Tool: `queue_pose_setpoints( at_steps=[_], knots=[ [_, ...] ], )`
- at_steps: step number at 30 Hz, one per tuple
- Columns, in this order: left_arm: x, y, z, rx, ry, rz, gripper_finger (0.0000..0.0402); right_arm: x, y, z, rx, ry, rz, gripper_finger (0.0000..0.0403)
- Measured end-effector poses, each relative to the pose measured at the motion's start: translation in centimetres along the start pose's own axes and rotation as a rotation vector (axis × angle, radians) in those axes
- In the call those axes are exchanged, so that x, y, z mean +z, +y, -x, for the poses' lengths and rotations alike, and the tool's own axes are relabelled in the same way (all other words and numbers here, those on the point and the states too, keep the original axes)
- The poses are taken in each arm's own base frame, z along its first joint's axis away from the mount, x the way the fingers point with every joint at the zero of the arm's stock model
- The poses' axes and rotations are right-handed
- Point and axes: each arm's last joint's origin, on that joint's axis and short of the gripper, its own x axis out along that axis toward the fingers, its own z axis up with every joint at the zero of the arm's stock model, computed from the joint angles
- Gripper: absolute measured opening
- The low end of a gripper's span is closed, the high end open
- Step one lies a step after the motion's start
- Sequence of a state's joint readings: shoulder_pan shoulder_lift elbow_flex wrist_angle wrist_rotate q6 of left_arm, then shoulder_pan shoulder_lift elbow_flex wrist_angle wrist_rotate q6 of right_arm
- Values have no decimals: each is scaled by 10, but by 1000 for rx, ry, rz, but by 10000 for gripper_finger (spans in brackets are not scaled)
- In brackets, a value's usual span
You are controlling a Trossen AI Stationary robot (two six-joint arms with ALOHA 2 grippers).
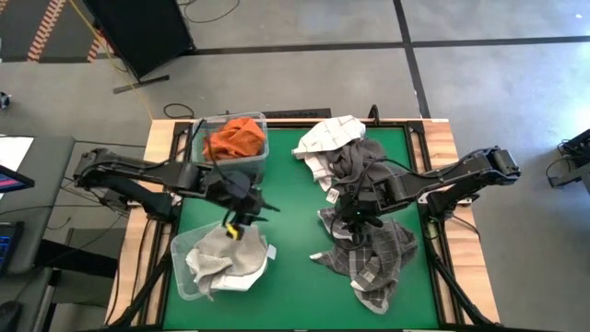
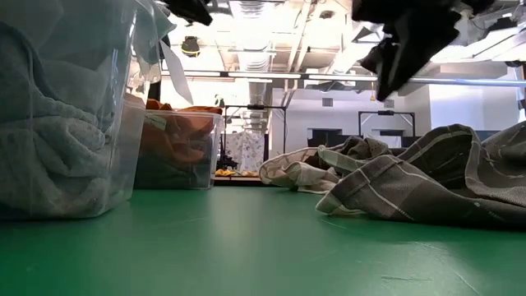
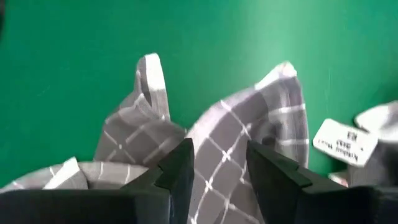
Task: Sort towels by color in basket
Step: Put the black patterned towel into the top transparent bin
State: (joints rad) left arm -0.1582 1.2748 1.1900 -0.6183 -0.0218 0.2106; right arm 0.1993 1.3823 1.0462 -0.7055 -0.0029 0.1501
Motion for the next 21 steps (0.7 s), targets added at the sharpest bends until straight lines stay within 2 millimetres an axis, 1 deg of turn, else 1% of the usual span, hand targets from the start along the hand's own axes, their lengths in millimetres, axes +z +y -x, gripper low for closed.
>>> queue_pose_setpoints(
  at_steps=[4,8,14,19,21],
  knots=[
    [-4,-15,15,-16,35,10,135,10,2,1,14,-102,-9,173],
    [-9,-29,24,-55,86,36,135,22,3,1,44,-222,-102,173],
    [-11,-53,26,-116,132,48,135,36,4,3,66,-363,-115,173],
    [-10,-68,25,-94,134,3,135,47,5,7,90,-480,-116,173],
    [-10,-73,26,-84,126,-4,135,47,5,8,92,-485,-114,173]
  ],
)
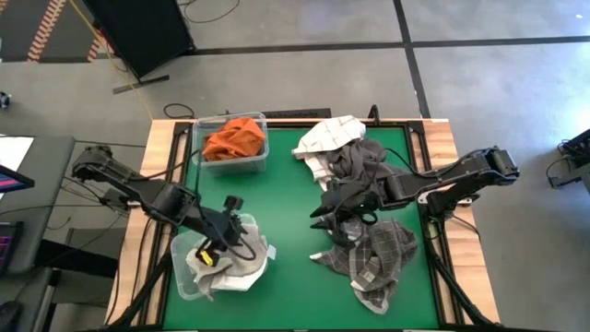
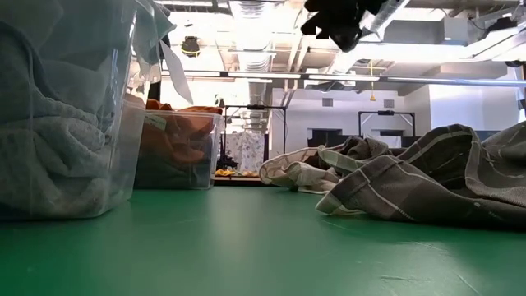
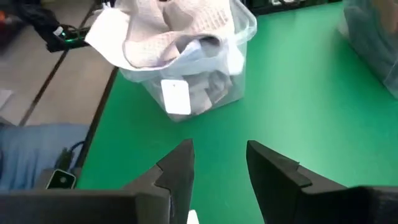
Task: Sort towels by color in basket
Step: Put the black patterned towel into the top transparent bin
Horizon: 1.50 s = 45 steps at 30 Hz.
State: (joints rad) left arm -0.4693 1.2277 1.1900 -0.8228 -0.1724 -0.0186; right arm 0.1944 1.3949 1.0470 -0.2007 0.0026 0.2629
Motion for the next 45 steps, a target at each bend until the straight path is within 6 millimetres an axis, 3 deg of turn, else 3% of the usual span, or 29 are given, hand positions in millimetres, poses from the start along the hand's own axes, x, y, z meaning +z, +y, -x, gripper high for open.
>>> queue_pose_setpoints(
  at_steps=[8,18,23,29,39,45],
  knots=[
    [0,-21,5,81,-28,-39,135,-27,0,11,-15,360,37,184],
    [-1,-27,7,115,-39,-56,135,-66,24,29,-85,718,3,298],
    [0,-27,7,115,-44,-50,135,-82,39,34,-102,788,-11,331],
    [0,-27,7,115,-44,-47,135,-120,45,33,-140,852,4,341],
    [0,-27,7,114,-44,-42,135,-178,27,14,-161,737,34,337],
    [0,-27,7,114,-43,-34,135,-194,16,1,-212,745,31,309]
  ],
)
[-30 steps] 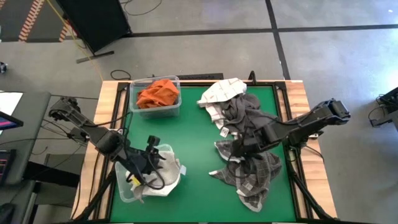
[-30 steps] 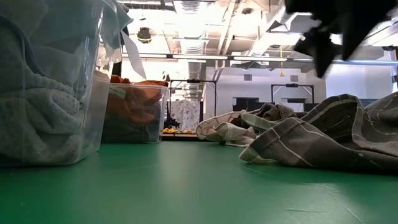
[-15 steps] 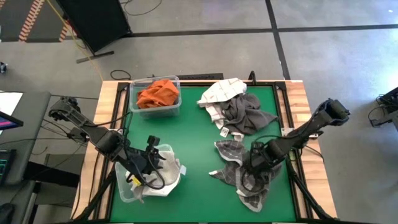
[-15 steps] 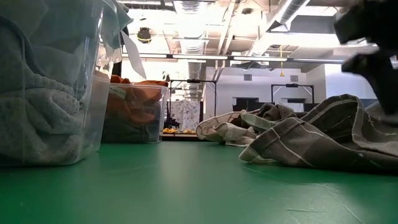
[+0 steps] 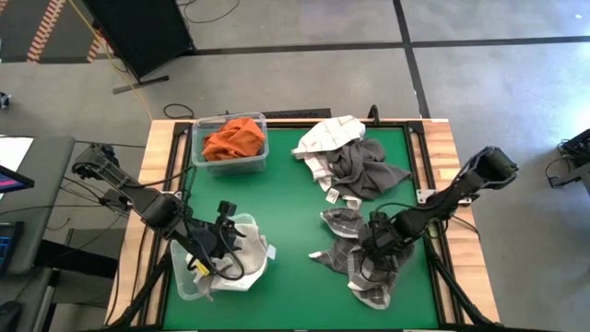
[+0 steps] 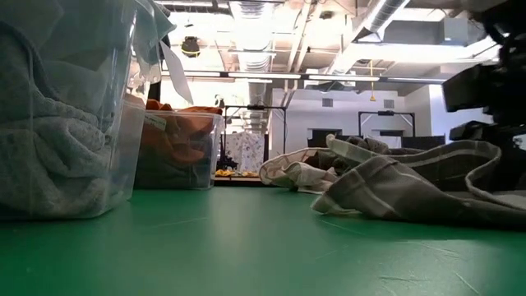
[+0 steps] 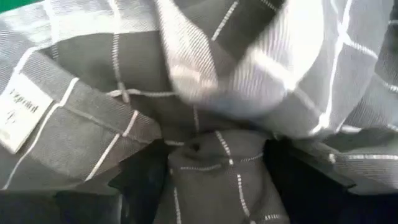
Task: Sort towels by color in basket
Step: Put the black patterned towel into the top transparent bin
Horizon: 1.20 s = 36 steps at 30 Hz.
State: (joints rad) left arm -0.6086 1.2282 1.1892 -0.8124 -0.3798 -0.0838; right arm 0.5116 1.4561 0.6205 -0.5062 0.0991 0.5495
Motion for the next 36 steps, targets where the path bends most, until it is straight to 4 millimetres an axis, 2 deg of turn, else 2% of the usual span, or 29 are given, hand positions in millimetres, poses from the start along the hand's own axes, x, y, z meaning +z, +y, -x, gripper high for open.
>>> queue_pose_setpoints(
  at_steps=[6,20,24,29,36],
  knots=[
    [0,0,0,0,2,3,135,5,2,-6,-5,-37,15,283],
    [0,0,0,1,5,9,135,14,3,-8,18,-132,25,280],
    [-1,1,0,18,7,11,135,18,-1,-9,16,-150,22,267],
    [-1,1,0,46,12,8,135,24,-5,-9,14,-188,48,218],
    [-5,4,0,110,42,-3,135,34,-14,-9,8,-240,96,99]
  ],
)
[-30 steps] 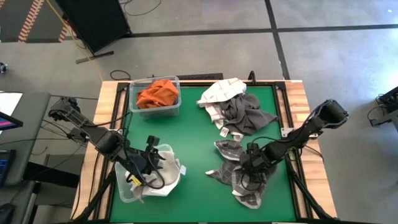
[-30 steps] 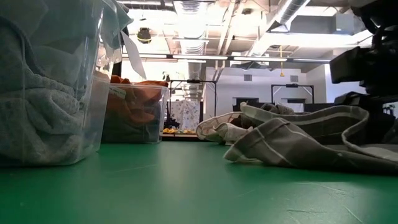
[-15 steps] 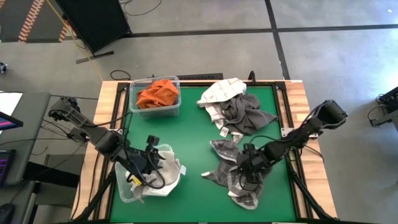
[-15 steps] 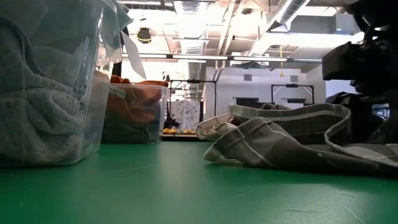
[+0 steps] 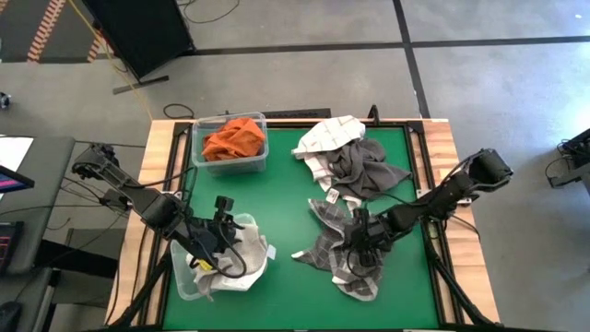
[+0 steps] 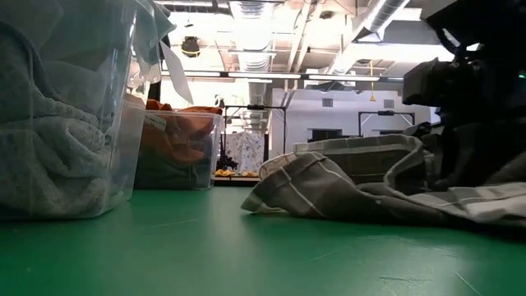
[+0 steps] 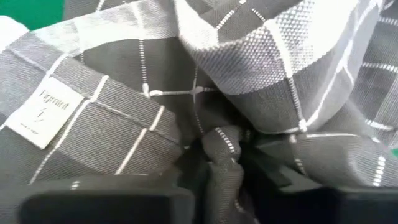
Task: Sort towels by color in basket
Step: Put the black patterned towel into the top transparent bin
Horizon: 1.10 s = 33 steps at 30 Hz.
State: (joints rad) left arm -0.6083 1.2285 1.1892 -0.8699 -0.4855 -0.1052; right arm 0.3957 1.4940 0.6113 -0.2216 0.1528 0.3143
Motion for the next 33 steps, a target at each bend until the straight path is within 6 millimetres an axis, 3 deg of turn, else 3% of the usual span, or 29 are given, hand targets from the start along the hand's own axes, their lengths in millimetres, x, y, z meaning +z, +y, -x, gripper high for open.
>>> queue_pose_setpoints(
  at_steps=[4,15,33],
  knots=[
    [-3,2,0,67,23,-10,135,5,-6,-1,-4,-34,29,46],
    [-13,11,3,344,87,-74,135,36,-29,0,-40,-250,105,45],
    [-25,29,1,479,217,-85,135,131,-81,54,-268,-491,385,45]
  ],
)
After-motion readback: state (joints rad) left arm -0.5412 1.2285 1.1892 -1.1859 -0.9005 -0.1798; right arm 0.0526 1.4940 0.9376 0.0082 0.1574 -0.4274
